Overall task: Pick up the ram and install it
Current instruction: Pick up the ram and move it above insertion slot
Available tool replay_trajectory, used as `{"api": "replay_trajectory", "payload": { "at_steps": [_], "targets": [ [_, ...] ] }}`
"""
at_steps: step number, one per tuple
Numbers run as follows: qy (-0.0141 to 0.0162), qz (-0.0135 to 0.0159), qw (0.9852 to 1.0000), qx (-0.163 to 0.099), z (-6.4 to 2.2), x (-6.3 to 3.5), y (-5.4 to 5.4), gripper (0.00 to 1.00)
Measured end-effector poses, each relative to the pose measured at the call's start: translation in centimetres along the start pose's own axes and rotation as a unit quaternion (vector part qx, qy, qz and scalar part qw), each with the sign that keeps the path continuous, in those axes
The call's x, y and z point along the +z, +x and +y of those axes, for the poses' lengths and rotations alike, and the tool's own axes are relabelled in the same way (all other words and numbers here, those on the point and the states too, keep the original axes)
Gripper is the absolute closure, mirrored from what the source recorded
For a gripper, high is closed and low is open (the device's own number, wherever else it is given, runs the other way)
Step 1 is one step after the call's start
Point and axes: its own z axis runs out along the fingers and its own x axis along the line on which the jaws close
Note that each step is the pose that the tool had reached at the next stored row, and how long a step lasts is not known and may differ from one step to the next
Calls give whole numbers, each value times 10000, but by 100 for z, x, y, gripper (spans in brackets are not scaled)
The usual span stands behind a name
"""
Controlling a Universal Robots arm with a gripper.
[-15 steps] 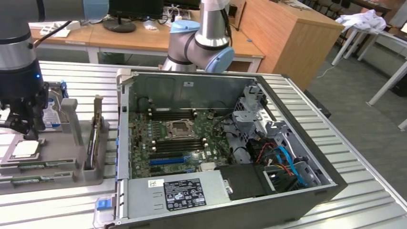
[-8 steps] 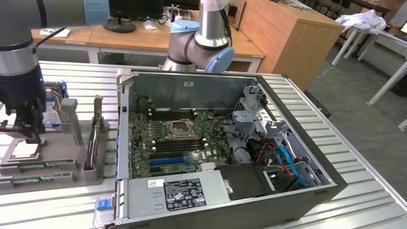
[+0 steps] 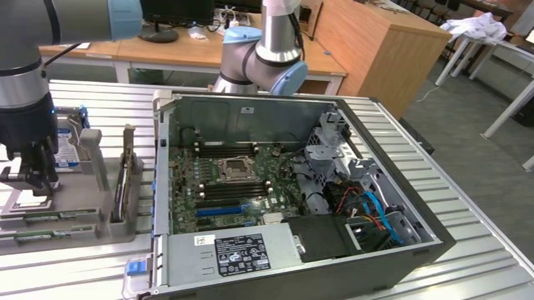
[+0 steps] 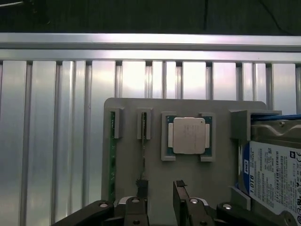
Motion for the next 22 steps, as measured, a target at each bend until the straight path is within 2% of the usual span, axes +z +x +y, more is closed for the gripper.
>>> {"api": "replay_trajectory", "payload": {
  "at_steps": [22],
  "targets": [
    [0,10,9998,-182,-10,104,375,65]
  ]
}}
